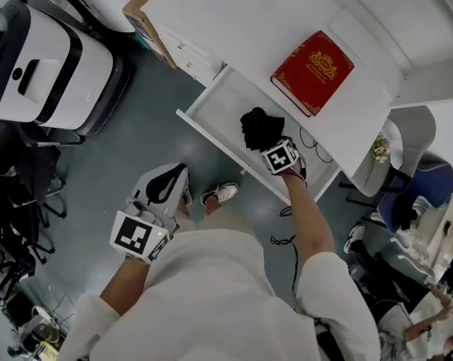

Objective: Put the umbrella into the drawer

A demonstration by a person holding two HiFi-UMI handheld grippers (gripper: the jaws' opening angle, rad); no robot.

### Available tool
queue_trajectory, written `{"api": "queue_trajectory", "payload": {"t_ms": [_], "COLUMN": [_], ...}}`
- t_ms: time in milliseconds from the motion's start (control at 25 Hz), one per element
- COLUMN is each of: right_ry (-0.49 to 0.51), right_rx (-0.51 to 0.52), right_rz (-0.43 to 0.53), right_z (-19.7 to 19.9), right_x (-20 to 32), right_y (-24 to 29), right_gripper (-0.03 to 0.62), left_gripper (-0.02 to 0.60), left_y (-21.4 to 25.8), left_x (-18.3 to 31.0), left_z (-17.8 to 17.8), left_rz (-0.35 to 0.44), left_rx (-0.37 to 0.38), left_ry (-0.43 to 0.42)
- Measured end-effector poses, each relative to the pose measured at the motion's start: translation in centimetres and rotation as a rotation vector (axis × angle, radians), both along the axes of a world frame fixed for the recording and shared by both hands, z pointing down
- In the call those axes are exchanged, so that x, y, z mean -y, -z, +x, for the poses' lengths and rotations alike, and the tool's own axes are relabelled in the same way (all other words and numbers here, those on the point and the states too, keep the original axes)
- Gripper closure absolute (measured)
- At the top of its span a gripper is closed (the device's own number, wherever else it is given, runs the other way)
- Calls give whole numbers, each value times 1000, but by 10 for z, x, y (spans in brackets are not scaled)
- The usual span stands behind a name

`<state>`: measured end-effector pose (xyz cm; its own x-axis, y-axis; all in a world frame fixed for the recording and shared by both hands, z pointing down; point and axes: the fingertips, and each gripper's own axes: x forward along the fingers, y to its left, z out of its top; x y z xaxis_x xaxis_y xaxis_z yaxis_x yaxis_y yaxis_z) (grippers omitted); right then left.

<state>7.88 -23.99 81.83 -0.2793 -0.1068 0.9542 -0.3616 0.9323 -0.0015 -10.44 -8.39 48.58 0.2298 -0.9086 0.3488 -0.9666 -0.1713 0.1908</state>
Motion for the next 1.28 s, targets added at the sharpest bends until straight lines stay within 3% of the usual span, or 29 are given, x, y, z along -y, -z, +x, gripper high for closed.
{"api": "queue_trajectory", "payload": {"t_ms": [280,480,560,720,920,1080,1280], "right_ry": [17,-8,-58,-137,-332,-418,-576], "right_rx": [-38,-78,-86,-68,39,88,277], "right_rz": [2,-64,-96,-65,-22,51,79], "right_z": [-5,-2,0,9,20,32,24], "right_x": [-7,-5,-10,-15,-21,-24,-47], "right_y": [-12,-20,-17,9,48,77,124], "right_gripper": [305,287,210,186,186,189,242], "left_gripper": [568,568,566,566,568,568,568], "left_y": [-2,5,8,21,34,40,60], "left_x": [-11,-7,-5,1,15,30,36], "left_z": [-8,-2,-5,-11,-14,-8,-4], "left_rz": [-33,-22,-10,33,85,121,184], "left_rx": [6,4,5,-7,-61,-101,-109], "left_ry": [-9,-55,-82,-142,-240,-325,-418]}}
